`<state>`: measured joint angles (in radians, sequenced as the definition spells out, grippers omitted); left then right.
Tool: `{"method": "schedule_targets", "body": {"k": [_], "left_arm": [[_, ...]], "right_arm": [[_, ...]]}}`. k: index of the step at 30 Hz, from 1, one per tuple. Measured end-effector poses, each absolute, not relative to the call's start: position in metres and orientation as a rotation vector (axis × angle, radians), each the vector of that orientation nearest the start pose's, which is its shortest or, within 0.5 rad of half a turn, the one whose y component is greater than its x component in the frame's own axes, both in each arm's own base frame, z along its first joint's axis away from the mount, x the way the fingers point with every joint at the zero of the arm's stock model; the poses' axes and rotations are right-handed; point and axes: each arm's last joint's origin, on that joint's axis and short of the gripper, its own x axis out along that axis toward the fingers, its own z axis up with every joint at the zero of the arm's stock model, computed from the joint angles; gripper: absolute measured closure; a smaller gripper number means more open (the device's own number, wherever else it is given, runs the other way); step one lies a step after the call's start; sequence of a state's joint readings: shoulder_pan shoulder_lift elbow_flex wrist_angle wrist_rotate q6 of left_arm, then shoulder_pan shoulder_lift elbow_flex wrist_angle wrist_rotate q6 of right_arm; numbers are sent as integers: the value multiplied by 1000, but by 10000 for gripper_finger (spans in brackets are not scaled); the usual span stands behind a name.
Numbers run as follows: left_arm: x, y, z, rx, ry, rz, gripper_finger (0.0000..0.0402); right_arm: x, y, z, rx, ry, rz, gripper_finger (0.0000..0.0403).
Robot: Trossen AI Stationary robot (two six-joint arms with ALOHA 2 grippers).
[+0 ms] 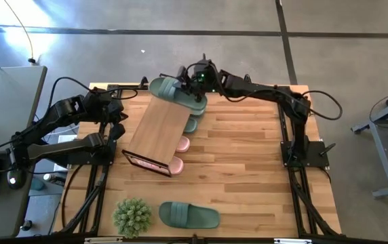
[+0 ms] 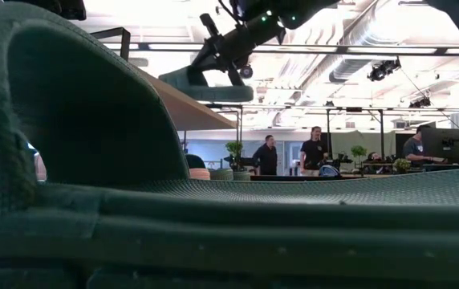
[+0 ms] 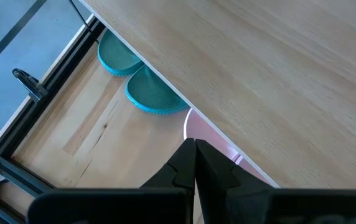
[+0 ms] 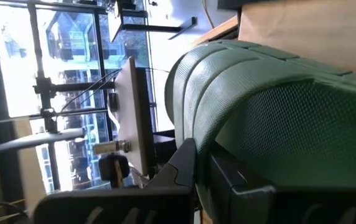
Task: Pick and place slides into the shelf
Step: Put the green slide on the shelf
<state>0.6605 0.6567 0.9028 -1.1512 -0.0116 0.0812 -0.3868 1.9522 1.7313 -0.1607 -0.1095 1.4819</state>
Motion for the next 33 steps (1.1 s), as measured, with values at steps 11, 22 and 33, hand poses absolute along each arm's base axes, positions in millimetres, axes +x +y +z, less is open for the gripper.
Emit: {"method": "schedule_targets", "body": {"k": [11,22,33], "left_arm": [[74,58,306,-220,897,588,401],[74,58,306,-221,897,588,401],[74,58,306,-221,897,588,401]], "right_arm": [[417,-200,309,1544,155,-479,403],[432,-211,286,1575,148,-399,403],[423,-228,285,1564,140,-425,403]]}}
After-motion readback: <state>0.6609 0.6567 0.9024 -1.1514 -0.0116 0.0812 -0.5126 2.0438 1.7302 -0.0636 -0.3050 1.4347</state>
